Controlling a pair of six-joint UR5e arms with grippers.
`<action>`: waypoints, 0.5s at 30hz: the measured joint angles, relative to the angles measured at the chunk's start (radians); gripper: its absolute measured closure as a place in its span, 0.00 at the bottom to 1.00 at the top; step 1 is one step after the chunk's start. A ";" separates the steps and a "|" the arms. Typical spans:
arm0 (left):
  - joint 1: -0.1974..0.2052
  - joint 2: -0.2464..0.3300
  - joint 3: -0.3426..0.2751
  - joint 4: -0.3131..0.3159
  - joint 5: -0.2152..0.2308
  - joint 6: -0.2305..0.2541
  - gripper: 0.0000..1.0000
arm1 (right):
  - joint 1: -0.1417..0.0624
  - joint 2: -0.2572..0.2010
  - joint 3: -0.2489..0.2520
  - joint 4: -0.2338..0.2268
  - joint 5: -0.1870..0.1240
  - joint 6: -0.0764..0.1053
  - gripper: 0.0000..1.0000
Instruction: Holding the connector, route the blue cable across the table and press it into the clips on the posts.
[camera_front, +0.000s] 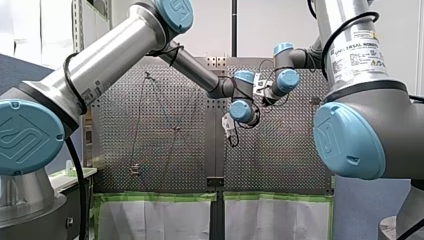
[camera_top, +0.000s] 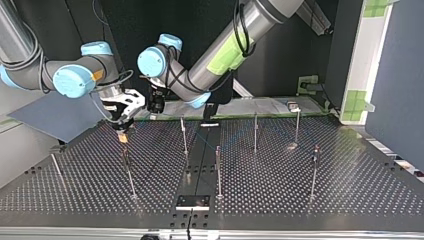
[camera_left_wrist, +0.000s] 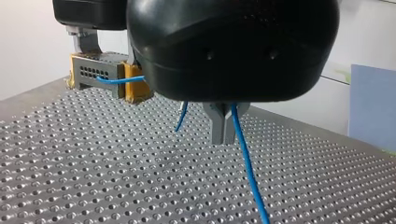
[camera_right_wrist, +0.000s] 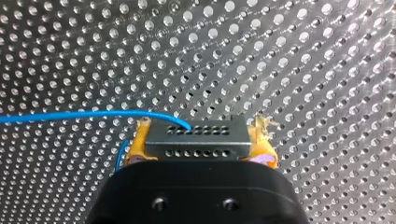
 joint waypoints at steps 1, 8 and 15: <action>0.001 0.000 0.000 0.002 0.001 -0.001 1.00 | 0.000 0.000 0.000 0.000 0.000 0.000 1.00; 0.002 0.000 0.000 0.001 0.003 -0.003 1.00 | -0.010 0.000 -0.001 -0.003 -0.006 0.004 1.00; -0.002 0.000 0.000 0.000 -0.007 -0.002 1.00 | -0.016 -0.001 -0.010 -0.001 -0.011 0.005 1.00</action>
